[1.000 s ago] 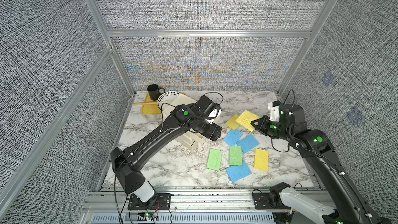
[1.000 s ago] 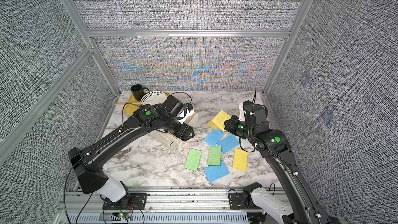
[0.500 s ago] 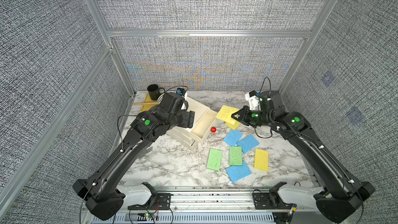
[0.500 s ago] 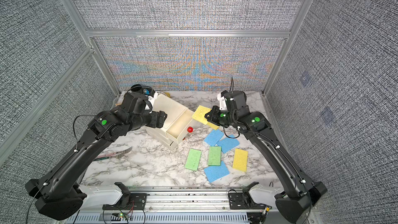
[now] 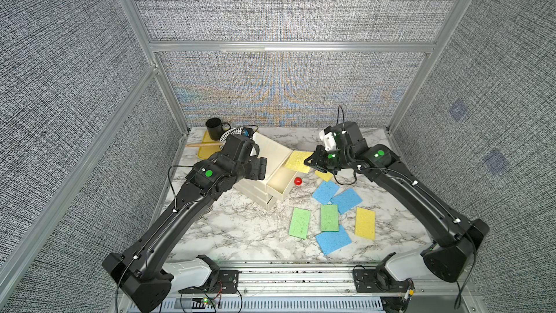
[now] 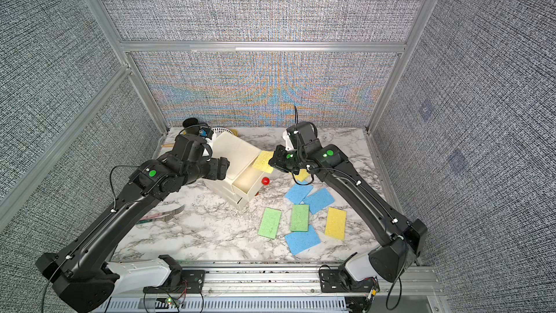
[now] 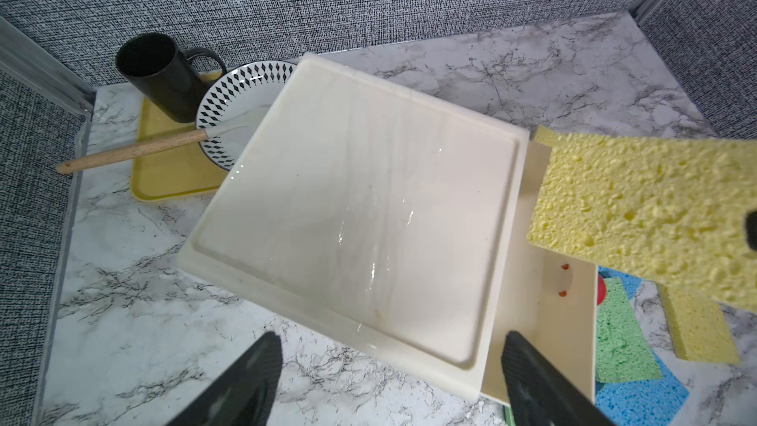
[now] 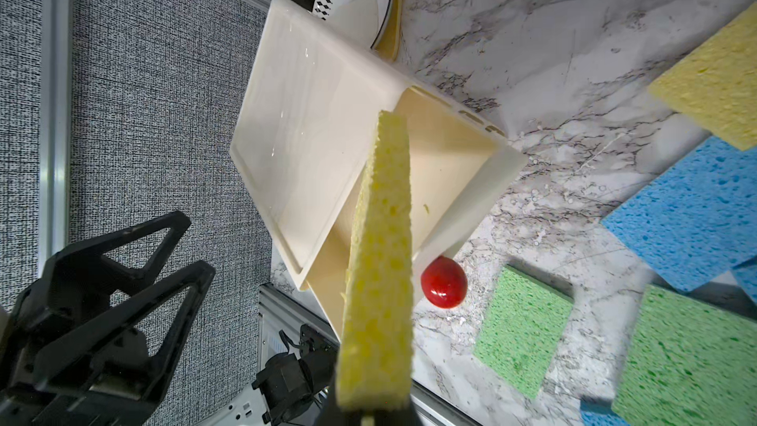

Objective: Please put the sticky notes in the drawer by color
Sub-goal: Place the sponge in the drawer.

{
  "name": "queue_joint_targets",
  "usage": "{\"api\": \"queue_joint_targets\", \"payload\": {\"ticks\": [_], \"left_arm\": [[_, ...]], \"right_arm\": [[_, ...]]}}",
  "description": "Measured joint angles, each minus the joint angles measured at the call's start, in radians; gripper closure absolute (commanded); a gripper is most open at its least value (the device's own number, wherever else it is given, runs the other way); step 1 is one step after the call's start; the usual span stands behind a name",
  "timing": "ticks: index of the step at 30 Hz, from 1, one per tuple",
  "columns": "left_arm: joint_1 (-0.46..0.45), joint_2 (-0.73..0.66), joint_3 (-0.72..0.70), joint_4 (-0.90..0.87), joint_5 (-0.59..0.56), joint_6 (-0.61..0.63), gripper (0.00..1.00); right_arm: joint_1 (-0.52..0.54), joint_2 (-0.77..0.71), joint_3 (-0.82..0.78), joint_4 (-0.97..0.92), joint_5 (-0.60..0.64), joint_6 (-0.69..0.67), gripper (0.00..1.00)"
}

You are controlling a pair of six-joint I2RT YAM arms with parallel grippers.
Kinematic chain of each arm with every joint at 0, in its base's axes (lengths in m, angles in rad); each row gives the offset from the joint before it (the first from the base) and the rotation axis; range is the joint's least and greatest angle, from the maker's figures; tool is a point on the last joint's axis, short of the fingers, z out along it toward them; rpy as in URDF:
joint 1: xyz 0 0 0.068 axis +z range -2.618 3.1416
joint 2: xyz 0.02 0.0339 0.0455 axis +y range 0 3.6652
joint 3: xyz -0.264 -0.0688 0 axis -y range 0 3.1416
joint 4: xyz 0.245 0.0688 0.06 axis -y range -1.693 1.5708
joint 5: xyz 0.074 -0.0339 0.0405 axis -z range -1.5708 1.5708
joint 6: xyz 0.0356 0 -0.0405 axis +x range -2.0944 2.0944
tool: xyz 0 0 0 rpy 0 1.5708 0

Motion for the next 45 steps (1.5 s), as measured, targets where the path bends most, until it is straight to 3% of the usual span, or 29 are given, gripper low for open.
{"api": "queue_joint_targets", "payload": {"ticks": [7, 14, 27, 45], "left_arm": [[0.010, -0.033, -0.077, 0.101, 0.007, 0.040, 0.14], [0.029, -0.069, -0.163, 0.198, 0.085, 0.063, 0.13], [0.053, -0.098, -0.198, 0.273, 0.187, 0.068, 0.13], [0.057, -0.101, -0.208, 0.274, 0.200, 0.066, 0.12]], "right_arm": [[0.024, 0.047, 0.028, -0.005, 0.004, 0.024, 1.00], [0.045, 0.139, 0.098, -0.010, 0.003, 0.045, 1.00], [0.045, 0.203, 0.095, 0.009, -0.015, 0.072, 1.00], [-0.004, 0.055, -0.021, -0.047, 0.049, 0.058, 1.00]]}}
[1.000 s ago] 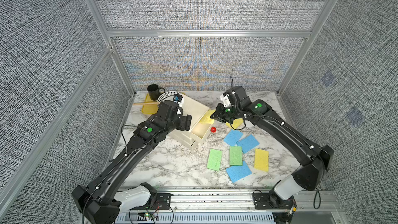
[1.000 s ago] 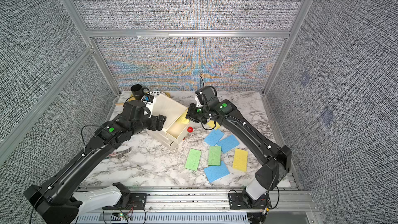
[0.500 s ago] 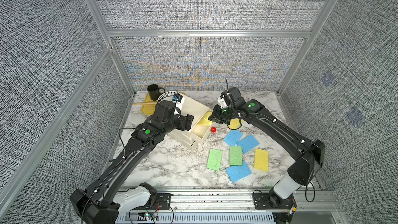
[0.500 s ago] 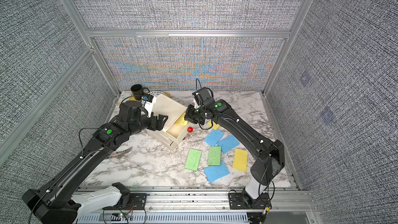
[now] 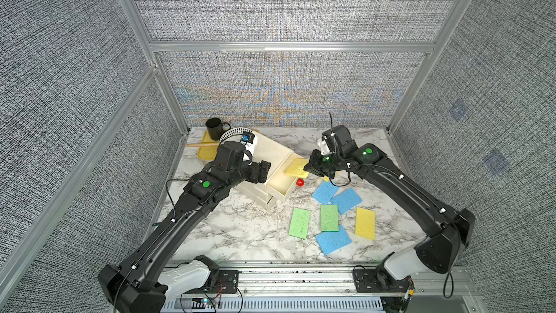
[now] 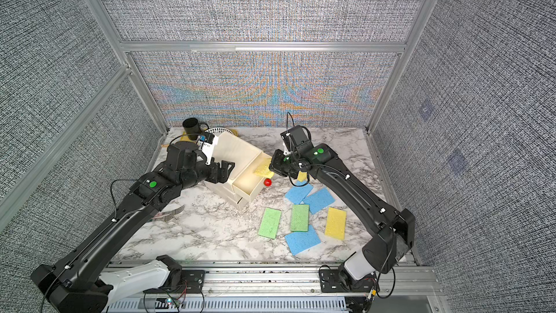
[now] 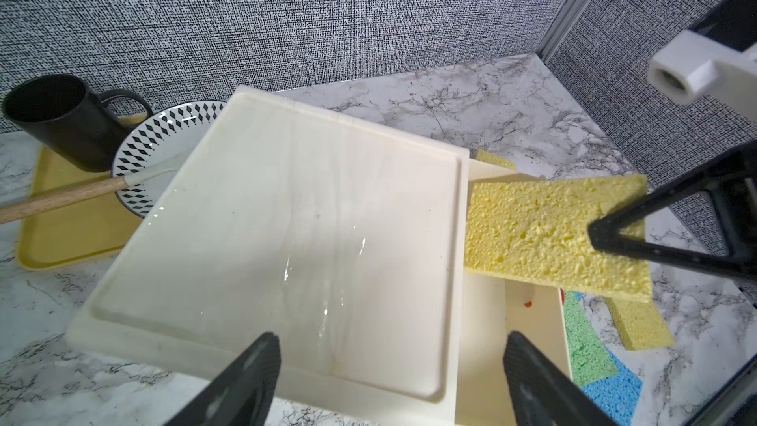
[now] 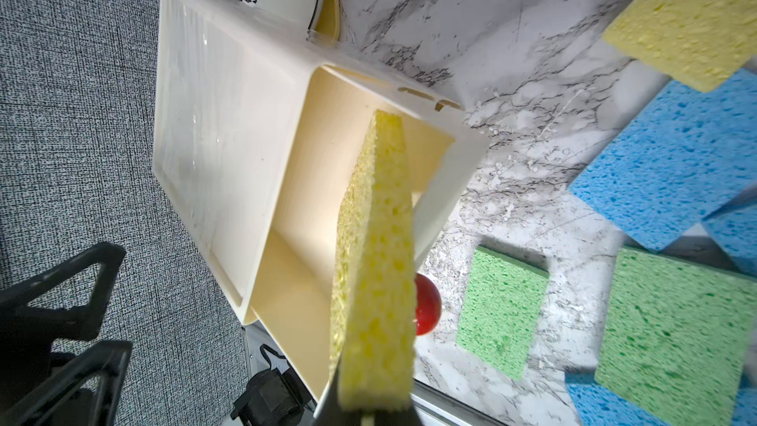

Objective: Please put the sticky notes in the drawer by color
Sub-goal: Place the sponge in the drawer.

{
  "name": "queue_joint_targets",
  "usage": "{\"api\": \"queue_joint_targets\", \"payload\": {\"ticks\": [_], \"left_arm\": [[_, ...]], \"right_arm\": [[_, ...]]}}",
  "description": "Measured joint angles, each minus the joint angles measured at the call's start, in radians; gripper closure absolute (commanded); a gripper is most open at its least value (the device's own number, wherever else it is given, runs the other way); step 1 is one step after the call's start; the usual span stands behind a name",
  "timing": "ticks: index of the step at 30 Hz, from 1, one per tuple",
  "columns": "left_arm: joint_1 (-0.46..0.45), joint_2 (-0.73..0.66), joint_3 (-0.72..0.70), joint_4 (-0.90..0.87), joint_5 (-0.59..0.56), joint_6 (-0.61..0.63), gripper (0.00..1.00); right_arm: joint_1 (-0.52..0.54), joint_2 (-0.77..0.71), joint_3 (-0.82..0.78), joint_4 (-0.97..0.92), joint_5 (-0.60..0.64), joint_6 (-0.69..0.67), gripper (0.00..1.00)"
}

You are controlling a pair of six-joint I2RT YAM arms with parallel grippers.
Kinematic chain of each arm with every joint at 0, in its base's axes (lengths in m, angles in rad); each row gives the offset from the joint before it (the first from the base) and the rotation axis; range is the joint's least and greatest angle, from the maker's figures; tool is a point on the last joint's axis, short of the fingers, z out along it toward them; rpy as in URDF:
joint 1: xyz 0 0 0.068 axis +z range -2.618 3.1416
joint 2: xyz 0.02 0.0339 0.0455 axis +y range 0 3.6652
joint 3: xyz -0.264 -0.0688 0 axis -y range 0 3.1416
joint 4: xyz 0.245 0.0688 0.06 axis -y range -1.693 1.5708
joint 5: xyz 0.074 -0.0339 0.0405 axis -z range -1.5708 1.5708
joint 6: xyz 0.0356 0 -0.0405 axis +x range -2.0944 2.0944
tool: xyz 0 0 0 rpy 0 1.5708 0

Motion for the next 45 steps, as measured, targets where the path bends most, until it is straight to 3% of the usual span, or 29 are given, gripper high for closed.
{"api": "queue_joint_targets", "payload": {"ticks": [12, 25, 29, 34, 45], "left_arm": [[0.001, 0.004, -0.007, 0.000, -0.008, 0.000, 0.12], [0.007, 0.004, -0.017, 0.005, -0.018, 0.000, 0.11], [0.008, 0.004, -0.019, 0.006, -0.018, 0.000, 0.09], [0.008, 0.008, -0.019, 0.006, -0.017, -0.001, 0.04], [0.008, 0.016, -0.019, 0.006, -0.014, -0.001, 0.00]], "right_arm": [[-0.002, 0.035, 0.053, -0.004, -0.027, -0.016, 1.00], [0.043, 0.177, 0.162, 0.065, -0.088, -0.013, 1.00], [0.044, 0.179, 0.109, 0.091, -0.090, -0.003, 0.77], [0.045, 0.177, 0.098, 0.079, -0.061, -0.015, 0.58], [0.045, 0.248, 0.320, -0.144, 0.034, -0.127, 0.54]]}}
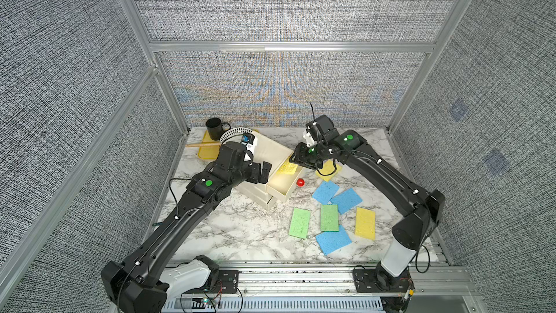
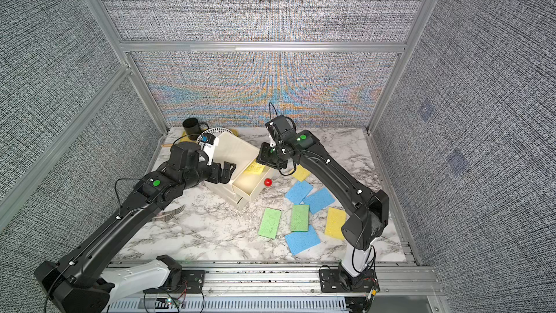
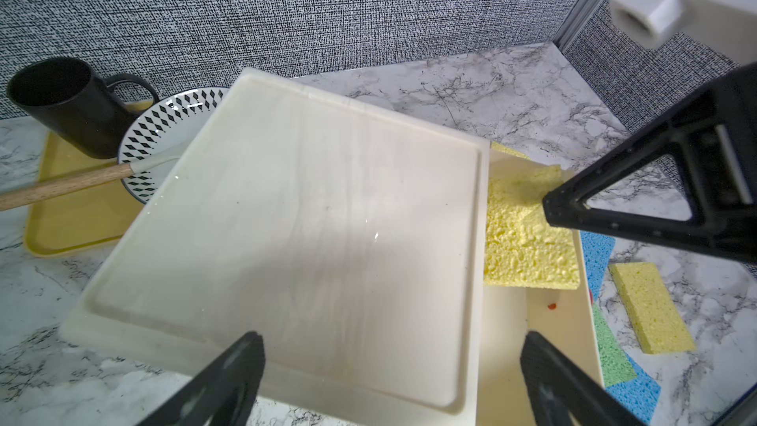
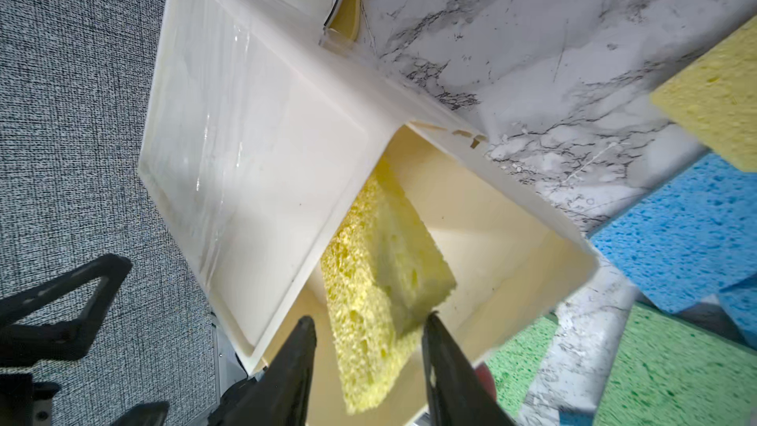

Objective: Please put the sticky notes in the drawer by color
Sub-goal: Place the sponge in the drawer.

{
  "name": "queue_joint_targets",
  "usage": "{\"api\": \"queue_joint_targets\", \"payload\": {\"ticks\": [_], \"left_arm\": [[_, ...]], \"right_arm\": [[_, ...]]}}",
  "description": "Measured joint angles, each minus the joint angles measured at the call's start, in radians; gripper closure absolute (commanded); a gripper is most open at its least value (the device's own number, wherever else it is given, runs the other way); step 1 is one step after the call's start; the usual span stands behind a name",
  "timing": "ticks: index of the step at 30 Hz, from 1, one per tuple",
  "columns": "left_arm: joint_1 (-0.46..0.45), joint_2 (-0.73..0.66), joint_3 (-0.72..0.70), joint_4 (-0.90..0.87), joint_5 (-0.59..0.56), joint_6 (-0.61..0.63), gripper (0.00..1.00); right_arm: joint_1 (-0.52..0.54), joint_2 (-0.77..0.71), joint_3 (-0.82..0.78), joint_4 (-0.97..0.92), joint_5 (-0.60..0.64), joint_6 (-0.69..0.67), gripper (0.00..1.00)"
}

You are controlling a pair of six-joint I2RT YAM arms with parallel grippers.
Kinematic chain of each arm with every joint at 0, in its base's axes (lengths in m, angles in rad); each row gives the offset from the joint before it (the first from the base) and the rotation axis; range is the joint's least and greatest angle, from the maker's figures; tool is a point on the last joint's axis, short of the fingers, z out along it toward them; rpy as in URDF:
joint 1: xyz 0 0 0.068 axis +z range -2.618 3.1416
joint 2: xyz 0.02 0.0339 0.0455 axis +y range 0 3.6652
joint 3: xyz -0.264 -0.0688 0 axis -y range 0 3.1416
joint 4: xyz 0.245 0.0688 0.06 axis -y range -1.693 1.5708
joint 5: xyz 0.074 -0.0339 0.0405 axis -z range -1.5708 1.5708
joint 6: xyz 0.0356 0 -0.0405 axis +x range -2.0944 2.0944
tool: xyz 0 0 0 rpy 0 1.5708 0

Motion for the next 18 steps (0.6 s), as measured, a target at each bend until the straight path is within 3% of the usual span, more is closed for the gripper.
{"api": "queue_joint_targets", "payload": {"ticks": [5, 10, 16, 18], "left_arm": [[0.000, 0.002, 0.000, 0.000, 0.000, 0.000, 0.00], [0.000, 0.003, 0.000, 0.000, 0.000, 0.000, 0.00], [0.000, 0.006, 0.000, 0.000, 0.000, 0.000, 0.00], [0.000, 0.008, 0.000, 0.000, 0.000, 0.001, 0.00]], "right_arm": [[-0.001, -0.008, 0.043, -0.095, 0.044, -0.041, 0.62], [-0.002, -0.043, 0.016, -0.109, 0.061, -0.064, 0.82], [0.012, -0.007, 0.029, -0.105, 0.054, -0.082, 0.89], [0.016, -0.008, 0.033, -0.097, 0.068, -0.084, 0.81]]}}
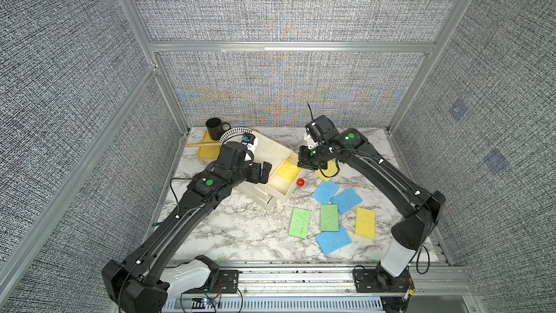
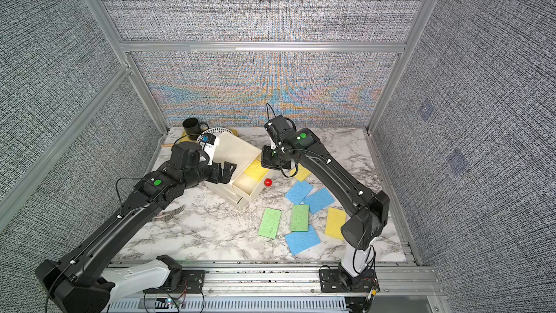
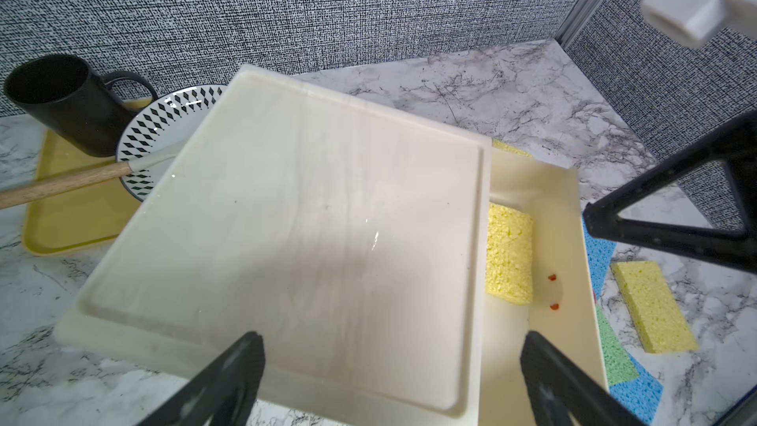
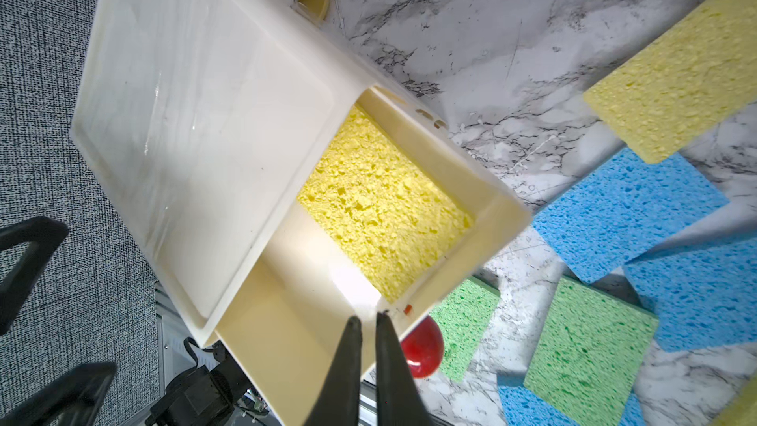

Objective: Please put the sticky notes in the drawer by color
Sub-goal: Place the sponge in the drawer.

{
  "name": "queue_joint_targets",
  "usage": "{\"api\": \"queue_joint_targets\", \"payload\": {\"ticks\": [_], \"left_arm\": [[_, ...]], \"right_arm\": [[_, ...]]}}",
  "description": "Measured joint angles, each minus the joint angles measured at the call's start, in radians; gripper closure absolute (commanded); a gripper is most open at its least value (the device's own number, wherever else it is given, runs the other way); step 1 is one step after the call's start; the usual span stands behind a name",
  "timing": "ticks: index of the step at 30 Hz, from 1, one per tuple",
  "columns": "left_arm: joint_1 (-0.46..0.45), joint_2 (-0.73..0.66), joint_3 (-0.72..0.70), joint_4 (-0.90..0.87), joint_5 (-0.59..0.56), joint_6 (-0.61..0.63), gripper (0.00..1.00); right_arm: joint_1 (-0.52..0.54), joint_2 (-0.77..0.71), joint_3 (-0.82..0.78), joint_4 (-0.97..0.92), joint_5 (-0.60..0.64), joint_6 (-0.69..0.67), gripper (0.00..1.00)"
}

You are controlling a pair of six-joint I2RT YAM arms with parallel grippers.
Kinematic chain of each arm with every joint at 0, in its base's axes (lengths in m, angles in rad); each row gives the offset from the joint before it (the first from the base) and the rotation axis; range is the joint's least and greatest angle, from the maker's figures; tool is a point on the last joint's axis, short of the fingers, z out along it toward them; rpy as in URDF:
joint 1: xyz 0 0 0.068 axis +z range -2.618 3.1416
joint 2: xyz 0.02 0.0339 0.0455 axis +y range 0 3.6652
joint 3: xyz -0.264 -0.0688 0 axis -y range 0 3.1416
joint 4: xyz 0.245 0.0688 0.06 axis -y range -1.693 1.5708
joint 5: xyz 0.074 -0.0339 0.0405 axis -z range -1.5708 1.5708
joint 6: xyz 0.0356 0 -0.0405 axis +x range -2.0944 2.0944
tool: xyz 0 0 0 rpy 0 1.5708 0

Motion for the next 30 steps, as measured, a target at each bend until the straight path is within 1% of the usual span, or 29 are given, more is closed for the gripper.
{"api": "queue_joint_targets", "payload": {"ticks": [2, 4, 5, 7, 8, 10, 12, 15, 18, 24, 26, 30], "left_arm": [[0.000, 0.002, -0.001, 0.000, 0.000, 0.000, 0.00], [0.000, 0.006, -0.002, 0.000, 0.000, 0.000, 0.00], [0.000, 0.009, -0.002, -0.001, -0.001, 0.000, 0.00], [0.000, 0.015, -0.002, -0.003, -0.003, -0.001, 0.00], [0.000, 0.016, -0.002, -0.006, -0.008, -0.002, 0.00], [0.000, 0.015, -0.002, -0.006, -0.015, -0.006, 0.00], [0.000, 0.013, -0.002, -0.006, -0.022, -0.008, 0.00], [0.000, 0.005, -0.005, -0.005, -0.029, -0.012, 0.00], [0.000, -0.002, -0.018, 0.001, -0.010, -0.012, 0.00], [0.000, 0.002, -0.029, 0.009, 0.037, -0.019, 0.00], [0.000, 0.005, -0.029, 0.009, 0.043, -0.019, 0.00], [0.000, 0.015, -0.029, 0.009, 0.065, -0.019, 0.01]], "right_arm": [[-0.001, -0.042, -0.031, 0.024, 0.039, 0.003, 0.66], [-0.013, -0.138, -0.119, 0.070, 0.102, 0.005, 0.52], [-0.023, -0.190, -0.167, 0.090, 0.128, 0.008, 0.48], [-0.079, -0.303, -0.285, 0.126, 0.166, 0.018, 0.43], [-0.118, -0.343, -0.333, 0.136, 0.174, 0.019, 0.43], [-0.233, -0.425, -0.463, 0.151, 0.175, 0.025, 0.42], [-0.314, -0.487, -0.574, 0.143, 0.198, 0.034, 0.42], [-0.387, -0.577, -0.740, 0.125, 0.192, 0.049, 0.42], [-0.422, -0.623, -0.889, 0.115, 0.216, 0.077, 0.41], [-0.489, -0.667, -1.178, 0.157, 0.188, 0.120, 0.41], [-0.502, -0.669, -1.231, 0.178, 0.186, 0.123, 0.41], [-0.506, -0.635, -1.298, 0.250, 0.141, 0.121, 0.42]]}}
